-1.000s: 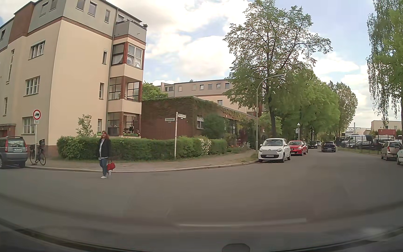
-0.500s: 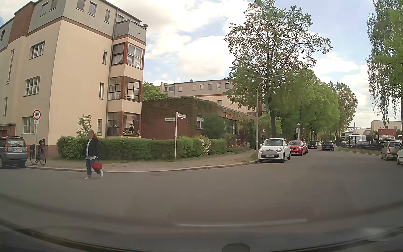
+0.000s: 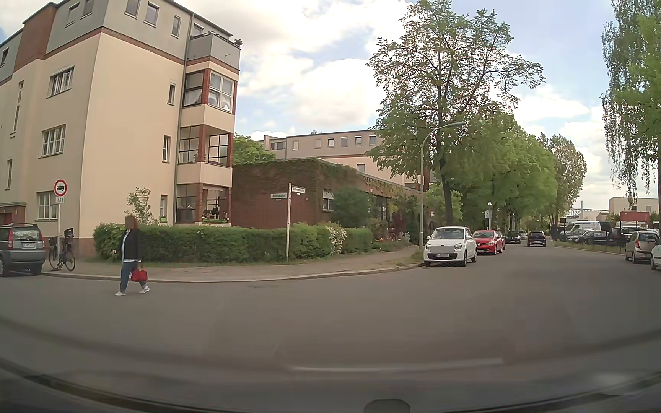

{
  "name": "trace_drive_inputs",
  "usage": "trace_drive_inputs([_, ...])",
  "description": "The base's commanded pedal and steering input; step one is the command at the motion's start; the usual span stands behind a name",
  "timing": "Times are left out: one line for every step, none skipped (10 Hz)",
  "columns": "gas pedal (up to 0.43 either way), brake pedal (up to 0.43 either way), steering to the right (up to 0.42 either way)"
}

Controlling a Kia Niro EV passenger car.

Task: Follow the waypoints while adhering to traffic rules and regulations

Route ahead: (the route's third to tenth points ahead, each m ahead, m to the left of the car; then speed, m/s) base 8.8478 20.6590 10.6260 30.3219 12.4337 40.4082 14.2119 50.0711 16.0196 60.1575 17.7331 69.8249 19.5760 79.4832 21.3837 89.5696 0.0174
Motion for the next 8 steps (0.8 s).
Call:
trace_drive_inputs([0.000,0.360,-0.758])
trace_drive_inputs([0.000,0.354,-0.758])
trace_drive_inputs([0.000,0.354,-0.759])
trace_drive_inputs([0.000,0.348,-0.758])
trace_drive_inputs([0.000,0.341,-0.758])
trace_drive_inputs([0.000,0.341,-0.758])
trace_drive_inputs([0.000,0.341,-0.758])
trace_drive_inputs([0.000,0.329,-0.758])
